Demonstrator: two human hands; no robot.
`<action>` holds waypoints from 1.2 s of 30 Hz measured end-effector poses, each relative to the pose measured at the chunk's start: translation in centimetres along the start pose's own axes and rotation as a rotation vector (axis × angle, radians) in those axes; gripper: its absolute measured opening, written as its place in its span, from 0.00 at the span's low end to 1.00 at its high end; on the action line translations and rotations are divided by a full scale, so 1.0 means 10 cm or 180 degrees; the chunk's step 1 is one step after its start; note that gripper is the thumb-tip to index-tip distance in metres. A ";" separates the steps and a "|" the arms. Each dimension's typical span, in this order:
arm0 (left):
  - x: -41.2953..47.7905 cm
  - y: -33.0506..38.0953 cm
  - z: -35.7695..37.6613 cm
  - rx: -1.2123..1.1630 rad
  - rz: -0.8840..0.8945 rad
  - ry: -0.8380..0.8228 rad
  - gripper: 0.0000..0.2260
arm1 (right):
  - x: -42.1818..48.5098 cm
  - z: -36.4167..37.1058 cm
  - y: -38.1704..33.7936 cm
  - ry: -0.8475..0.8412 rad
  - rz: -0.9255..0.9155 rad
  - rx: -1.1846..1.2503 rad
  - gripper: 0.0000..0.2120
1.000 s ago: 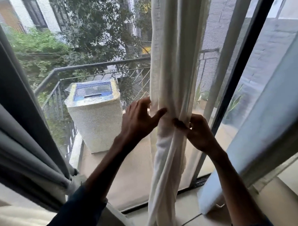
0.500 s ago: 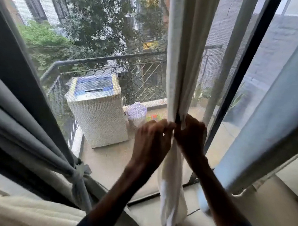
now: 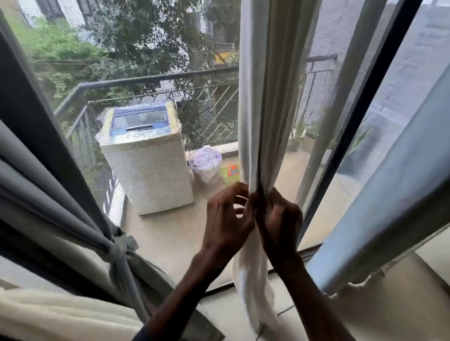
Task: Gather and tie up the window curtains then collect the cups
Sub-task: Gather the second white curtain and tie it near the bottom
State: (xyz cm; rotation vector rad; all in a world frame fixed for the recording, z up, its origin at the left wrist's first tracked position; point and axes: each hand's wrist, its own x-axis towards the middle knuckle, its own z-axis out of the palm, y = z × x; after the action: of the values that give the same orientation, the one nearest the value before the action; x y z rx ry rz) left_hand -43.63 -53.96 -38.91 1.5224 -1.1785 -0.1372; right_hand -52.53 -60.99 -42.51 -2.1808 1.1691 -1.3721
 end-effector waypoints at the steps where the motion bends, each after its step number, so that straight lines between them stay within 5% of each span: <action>1: -0.02 0.00 0.00 -0.0004 0.0087 -0.0096 0.06 | 0.01 -0.02 0.01 0.0035 0.0068 0.0057 0.04; 10: 0.09 -0.01 0.03 0.0040 0.0437 -0.0454 0.09 | -0.01 0.09 0.14 -0.0684 0.0147 0.0561 0.13; 13: 0.09 0.02 0.05 -0.0144 0.0143 -0.0388 0.03 | -0.05 0.08 0.13 -0.0794 -0.0006 0.0230 0.14; 22: 0.32 -0.02 0.12 0.0232 -0.1167 0.0433 0.26 | -0.43 0.11 -0.12 -0.1083 0.0028 0.0258 0.37; 25: 0.38 -0.04 0.15 0.0772 -0.0926 0.0253 0.16 | -0.53 0.17 -0.18 -0.1125 0.0016 0.0127 0.37; 31: 0.40 -0.12 0.12 0.1373 -0.0200 0.0080 0.14 | -0.50 0.16 -0.12 -0.1092 -0.0192 0.0499 0.42; 36: 0.42 -0.15 0.03 0.1800 0.0091 0.0246 0.15 | -0.41 0.16 0.14 -0.0965 -0.0150 0.0964 0.26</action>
State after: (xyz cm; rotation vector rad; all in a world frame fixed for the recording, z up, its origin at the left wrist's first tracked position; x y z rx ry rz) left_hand -40.94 -57.42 -38.16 1.9768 -1.2363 0.2971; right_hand -52.62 -58.96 -46.65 -2.1118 0.7519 -1.1015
